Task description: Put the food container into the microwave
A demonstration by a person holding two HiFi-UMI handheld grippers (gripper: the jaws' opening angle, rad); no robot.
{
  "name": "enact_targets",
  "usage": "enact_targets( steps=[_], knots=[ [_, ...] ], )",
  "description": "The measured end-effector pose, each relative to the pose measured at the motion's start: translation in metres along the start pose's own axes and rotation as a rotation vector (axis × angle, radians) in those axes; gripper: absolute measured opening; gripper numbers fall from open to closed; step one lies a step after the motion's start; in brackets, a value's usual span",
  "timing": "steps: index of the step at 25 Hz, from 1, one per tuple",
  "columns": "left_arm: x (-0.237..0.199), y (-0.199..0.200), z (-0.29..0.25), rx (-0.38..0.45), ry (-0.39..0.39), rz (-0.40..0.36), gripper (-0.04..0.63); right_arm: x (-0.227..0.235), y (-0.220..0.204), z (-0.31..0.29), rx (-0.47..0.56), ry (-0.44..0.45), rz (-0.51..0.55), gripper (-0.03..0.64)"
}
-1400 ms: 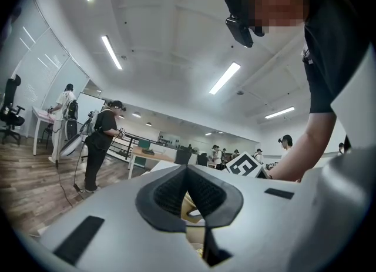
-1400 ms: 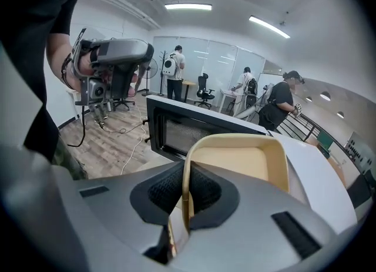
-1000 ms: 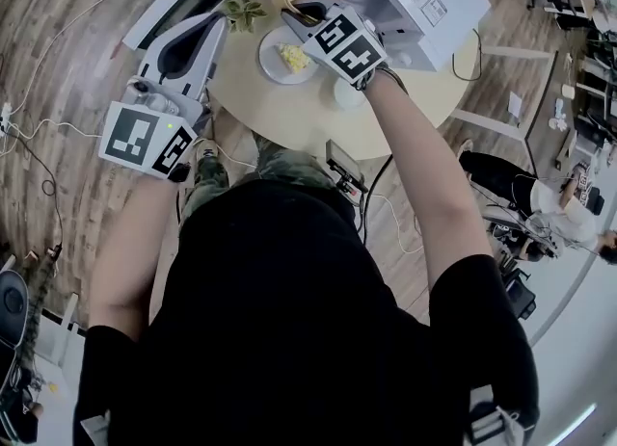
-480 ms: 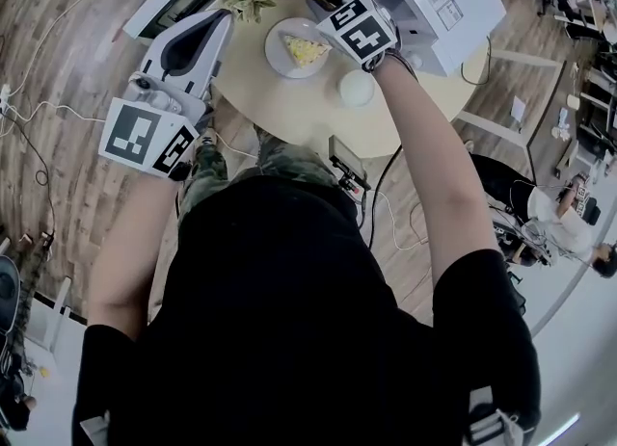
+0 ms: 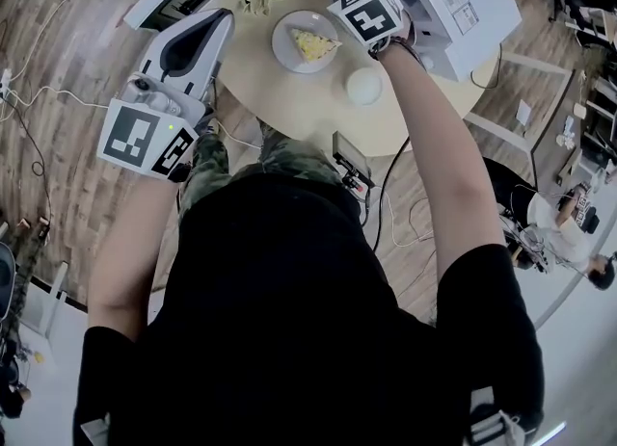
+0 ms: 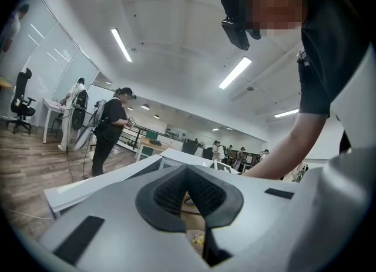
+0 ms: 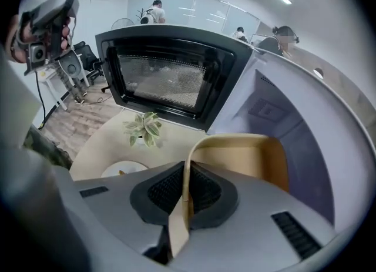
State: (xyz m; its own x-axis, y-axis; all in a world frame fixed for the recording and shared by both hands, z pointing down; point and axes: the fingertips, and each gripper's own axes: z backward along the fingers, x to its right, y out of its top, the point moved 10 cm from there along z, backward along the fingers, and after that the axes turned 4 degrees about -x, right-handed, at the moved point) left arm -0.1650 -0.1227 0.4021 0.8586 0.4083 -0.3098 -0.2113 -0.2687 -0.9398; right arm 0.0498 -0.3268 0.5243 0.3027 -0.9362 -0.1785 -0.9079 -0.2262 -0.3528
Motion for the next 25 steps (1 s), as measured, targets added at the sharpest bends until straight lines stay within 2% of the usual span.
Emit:
enact_targets(
  steps=[6,25],
  knots=[
    [0.0,-0.005,0.001,-0.013,0.003,0.005,0.018,0.012,-0.002,-0.008,-0.05,-0.043,-0.046,0.025],
    [0.006,-0.015,0.003,-0.041,0.008,0.012,0.018,0.039,-0.012,-0.021,-0.101,-0.141,-0.101,0.025]
  ],
)
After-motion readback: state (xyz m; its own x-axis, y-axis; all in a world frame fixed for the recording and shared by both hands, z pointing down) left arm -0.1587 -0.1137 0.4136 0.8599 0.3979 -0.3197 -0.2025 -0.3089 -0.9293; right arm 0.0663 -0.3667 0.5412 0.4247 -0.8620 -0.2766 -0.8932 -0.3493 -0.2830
